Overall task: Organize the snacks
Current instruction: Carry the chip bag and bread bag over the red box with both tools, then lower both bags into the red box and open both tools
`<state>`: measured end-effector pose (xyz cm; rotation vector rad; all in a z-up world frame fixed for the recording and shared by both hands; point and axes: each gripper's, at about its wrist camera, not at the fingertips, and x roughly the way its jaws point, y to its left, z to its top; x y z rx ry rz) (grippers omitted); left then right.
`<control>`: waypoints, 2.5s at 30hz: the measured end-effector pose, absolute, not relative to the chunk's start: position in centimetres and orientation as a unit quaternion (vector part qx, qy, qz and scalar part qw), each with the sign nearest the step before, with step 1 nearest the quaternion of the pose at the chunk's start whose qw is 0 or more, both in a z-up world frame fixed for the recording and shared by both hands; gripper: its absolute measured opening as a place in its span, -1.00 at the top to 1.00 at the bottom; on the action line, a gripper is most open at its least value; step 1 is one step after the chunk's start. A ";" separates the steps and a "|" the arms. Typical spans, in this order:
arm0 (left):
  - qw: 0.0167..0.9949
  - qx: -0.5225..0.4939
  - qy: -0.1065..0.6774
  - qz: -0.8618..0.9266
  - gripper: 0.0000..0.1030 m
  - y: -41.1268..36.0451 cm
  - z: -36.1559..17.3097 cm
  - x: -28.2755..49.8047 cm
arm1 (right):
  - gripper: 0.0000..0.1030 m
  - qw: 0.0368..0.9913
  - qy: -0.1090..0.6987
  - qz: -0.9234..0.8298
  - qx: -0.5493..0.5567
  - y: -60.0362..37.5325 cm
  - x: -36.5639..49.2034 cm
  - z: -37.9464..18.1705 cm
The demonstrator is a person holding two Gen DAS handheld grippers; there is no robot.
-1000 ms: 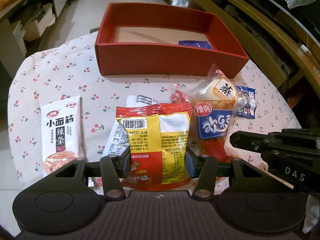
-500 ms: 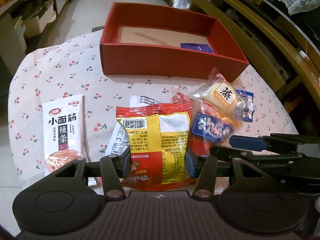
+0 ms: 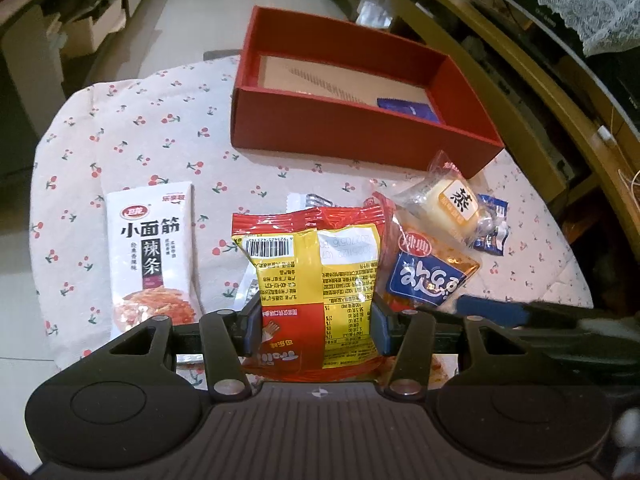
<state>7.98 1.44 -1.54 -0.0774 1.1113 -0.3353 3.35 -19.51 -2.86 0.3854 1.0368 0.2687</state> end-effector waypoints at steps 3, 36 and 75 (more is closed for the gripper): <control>0.833 -0.047 0.530 -0.152 -0.14 2.4 -1.8 8.1 | -0.76 0.841 0.495 0.112 0.186 -18.6 4.1 -3.8; 0.849 -0.027 0.495 -0.184 -0.14 -2.5 0.8 10.1 | -0.33 0.889 0.410 0.116 0.164 -22.0 3.4 1.3; 0.891 -0.052 0.427 -0.143 -0.11 -6.2 4.9 20.2 | -0.33 0.911 0.343 0.089 0.210 -25.8 14.7 5.1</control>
